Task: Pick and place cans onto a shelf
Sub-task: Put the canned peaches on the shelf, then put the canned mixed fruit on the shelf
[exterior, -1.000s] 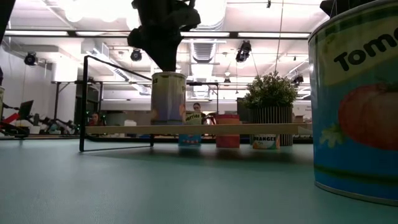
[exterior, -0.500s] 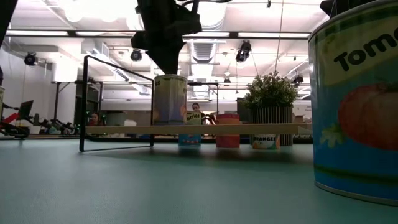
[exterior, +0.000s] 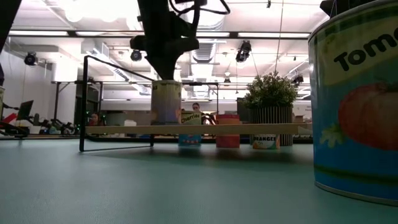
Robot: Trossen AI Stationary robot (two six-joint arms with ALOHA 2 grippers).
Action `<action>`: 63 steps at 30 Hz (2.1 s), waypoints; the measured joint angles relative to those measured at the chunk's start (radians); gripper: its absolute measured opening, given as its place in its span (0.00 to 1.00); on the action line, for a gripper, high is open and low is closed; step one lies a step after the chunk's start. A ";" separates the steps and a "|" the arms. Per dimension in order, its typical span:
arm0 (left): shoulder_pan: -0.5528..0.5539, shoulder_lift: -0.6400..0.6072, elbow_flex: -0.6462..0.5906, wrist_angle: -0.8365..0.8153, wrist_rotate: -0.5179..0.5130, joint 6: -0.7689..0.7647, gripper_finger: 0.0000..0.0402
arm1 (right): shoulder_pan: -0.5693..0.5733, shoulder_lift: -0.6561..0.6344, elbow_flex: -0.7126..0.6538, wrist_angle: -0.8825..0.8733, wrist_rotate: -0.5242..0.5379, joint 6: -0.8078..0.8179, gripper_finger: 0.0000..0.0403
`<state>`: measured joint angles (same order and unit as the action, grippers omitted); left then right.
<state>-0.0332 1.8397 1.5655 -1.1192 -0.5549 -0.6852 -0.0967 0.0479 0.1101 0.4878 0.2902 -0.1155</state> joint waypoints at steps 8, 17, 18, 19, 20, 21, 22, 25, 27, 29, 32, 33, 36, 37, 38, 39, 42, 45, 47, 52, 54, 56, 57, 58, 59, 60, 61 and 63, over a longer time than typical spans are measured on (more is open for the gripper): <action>0.028 0.001 -0.002 -0.014 -0.030 -0.012 0.00 | 0.000 0.000 0.000 0.000 0.000 -0.001 0.03; 0.041 0.001 -0.004 -0.034 -0.039 -0.013 0.00 | 0.000 0.000 0.000 0.000 0.000 -0.001 0.03; 0.041 0.001 -0.004 -0.034 -0.039 -0.013 0.00 | 0.000 0.000 0.000 0.000 0.000 -0.002 0.03; 0.041 0.001 -0.004 -0.037 -0.040 -0.013 0.00 | 0.000 0.000 0.000 0.001 0.000 -0.006 0.03; 0.041 0.001 -0.004 -0.043 -0.043 -0.013 0.00 | 0.000 0.000 0.000 0.001 0.000 -0.008 0.03; 0.041 0.001 -0.005 -0.047 -0.048 -0.013 0.00 | 0.000 0.000 0.000 0.001 0.000 -0.009 0.03; 0.041 0.000 -0.005 -0.048 -0.052 -0.013 0.00 | 0.000 0.000 0.000 0.001 0.000 -0.009 0.03; 0.041 -0.002 -0.005 -0.048 -0.054 -0.013 0.00 | 0.000 0.000 0.000 0.001 0.000 -0.009 0.03; 0.041 -0.004 0.000 -0.061 -0.053 -0.013 0.00 | 0.000 0.000 0.000 0.001 0.000 -0.013 0.03; 0.040 -0.006 0.010 -0.066 -0.054 -0.013 0.00 | 0.000 0.000 0.000 0.001 0.000 -0.014 0.03; 0.040 -0.010 0.029 -0.077 -0.054 -0.013 0.00 | 0.000 0.000 0.000 0.001 0.000 -0.015 0.03; 0.040 -0.012 0.036 -0.083 -0.054 -0.013 0.00 | 0.000 0.000 0.000 0.001 0.000 -0.015 0.03; 0.036 -0.014 0.059 -0.108 -0.056 -0.012 0.00 | 0.000 0.000 0.000 0.001 0.000 -0.015 0.03; 0.032 -0.014 0.070 -0.118 -0.057 -0.013 0.00 | 0.000 0.000 0.000 0.001 0.001 -0.013 0.03; 0.024 -0.015 0.083 -0.123 -0.061 -0.011 0.00 | 0.000 0.000 0.000 0.000 0.000 -0.011 0.03; 0.013 -0.016 0.097 -0.126 -0.065 -0.001 0.00 | 0.000 0.000 0.000 0.000 0.000 -0.009 0.03; -0.043 -0.018 0.148 -0.125 -0.068 0.072 0.00 | 0.000 0.000 0.000 -0.004 0.000 0.004 0.03; -0.126 -0.023 0.200 -0.106 -0.068 0.195 0.00 | 0.000 0.000 0.000 -0.021 -0.001 0.064 0.03; -0.190 -0.031 0.222 -0.070 -0.068 0.301 0.00 | 0.001 0.000 0.000 -0.052 -0.012 0.108 0.03; -0.335 -0.083 0.199 0.080 -0.061 0.550 0.00 | 0.000 0.000 0.000 -0.111 -0.105 0.179 0.03; -0.375 -0.123 0.165 0.140 -0.060 0.600 0.00 | 0.001 0.000 0.002 -0.108 -0.147 0.194 0.03; -0.405 -0.170 0.123 0.180 -0.062 0.620 0.00 | 0.001 0.002 0.015 -0.115 -0.167 0.221 0.03; -0.415 -0.197 0.095 0.210 -0.062 0.629 0.00 | 0.001 0.008 0.023 -0.115 -0.172 0.232 0.03; -0.424 -0.224 0.066 0.246 -0.062 0.638 0.00 | 0.001 0.016 0.030 -0.114 -0.181 0.239 0.03; -0.430 -0.255 0.028 0.291 -0.062 0.650 0.00 | 0.001 0.028 0.035 -0.115 -0.186 0.244 0.03; -0.432 -0.286 -0.012 0.342 -0.062 0.667 0.00 | 0.001 0.045 0.041 -0.116 -0.186 0.247 0.03; -0.432 -0.319 -0.056 0.393 -0.062 0.690 0.00 | 0.001 0.065 0.049 -0.118 -0.186 0.247 0.03; -0.432 -0.386 -0.153 0.491 -0.061 0.731 0.00 | 0.001 0.112 0.071 -0.119 -0.171 0.247 0.03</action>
<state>-0.4652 1.4538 1.4122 -0.6280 -0.6157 0.0456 -0.0960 0.1598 0.1815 0.3685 0.1195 0.1310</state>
